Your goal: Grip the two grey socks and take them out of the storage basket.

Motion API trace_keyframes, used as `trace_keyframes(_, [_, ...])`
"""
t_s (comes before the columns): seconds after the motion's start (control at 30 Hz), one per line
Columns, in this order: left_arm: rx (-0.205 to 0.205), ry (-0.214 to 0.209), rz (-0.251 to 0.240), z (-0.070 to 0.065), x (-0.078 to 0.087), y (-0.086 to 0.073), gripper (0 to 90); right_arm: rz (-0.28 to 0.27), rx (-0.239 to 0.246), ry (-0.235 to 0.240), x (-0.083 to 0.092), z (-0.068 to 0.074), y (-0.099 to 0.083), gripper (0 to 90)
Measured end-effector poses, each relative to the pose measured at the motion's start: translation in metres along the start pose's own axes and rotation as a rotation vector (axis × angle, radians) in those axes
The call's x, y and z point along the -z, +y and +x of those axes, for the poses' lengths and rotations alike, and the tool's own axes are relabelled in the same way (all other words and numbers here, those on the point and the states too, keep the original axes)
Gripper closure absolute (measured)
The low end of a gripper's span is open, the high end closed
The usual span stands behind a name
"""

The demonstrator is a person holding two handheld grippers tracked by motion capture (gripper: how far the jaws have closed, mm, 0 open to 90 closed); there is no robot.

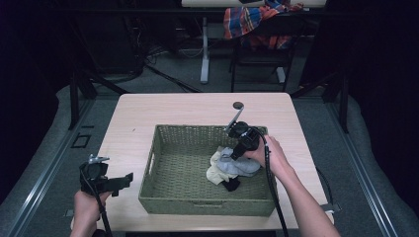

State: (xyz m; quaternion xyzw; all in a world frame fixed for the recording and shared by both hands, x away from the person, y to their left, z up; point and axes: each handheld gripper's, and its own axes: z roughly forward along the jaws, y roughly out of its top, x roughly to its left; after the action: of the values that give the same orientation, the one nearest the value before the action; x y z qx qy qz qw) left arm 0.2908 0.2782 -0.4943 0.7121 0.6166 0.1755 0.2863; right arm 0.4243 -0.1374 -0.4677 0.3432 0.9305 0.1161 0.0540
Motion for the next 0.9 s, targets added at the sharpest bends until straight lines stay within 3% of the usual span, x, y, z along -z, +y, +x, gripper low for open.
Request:
trace_keyframes(0.2, [-0.006, -0.003, 0.011, 0.0, -0.001, 0.0, 0.8, 0.021, 0.001, 0.003, -0.006, 0.0, 0.001, 45.9])
trace_keyframes(0.27, [-0.006, -0.002, 0.01, -0.001, -0.001, 0.0, 0.8, 0.046, -0.003, 0.012, -0.009, 0.0, 0.002, 54.2])
trace_keyframes(0.3, [-0.006, -0.002, 0.01, -0.001, -0.001, 0.0, 0.8, 0.046, -0.003, 0.012, -0.009, 0.0, 0.002, 54.2])
trace_keyframes(0.33, [-0.006, -0.006, 0.011, 0.0, -0.001, 0.0, 0.8, 0.061, 0.001, -0.005, -0.01, -0.001, 0.001, 60.8])
trace_keyframes(0.6, [-0.002, -0.001, 0.01, 0.0, -0.001, 0.0, 0.8, 0.046, -0.023, -0.006, -0.005, -0.004, -0.003, 79.5])
trace_keyframes(0.9, [-0.002, 0.001, 0.008, 0.001, 0.0, 0.0, 0.8, 0.031, -0.025, -0.007, 0.005, -0.006, -0.004, 87.5])
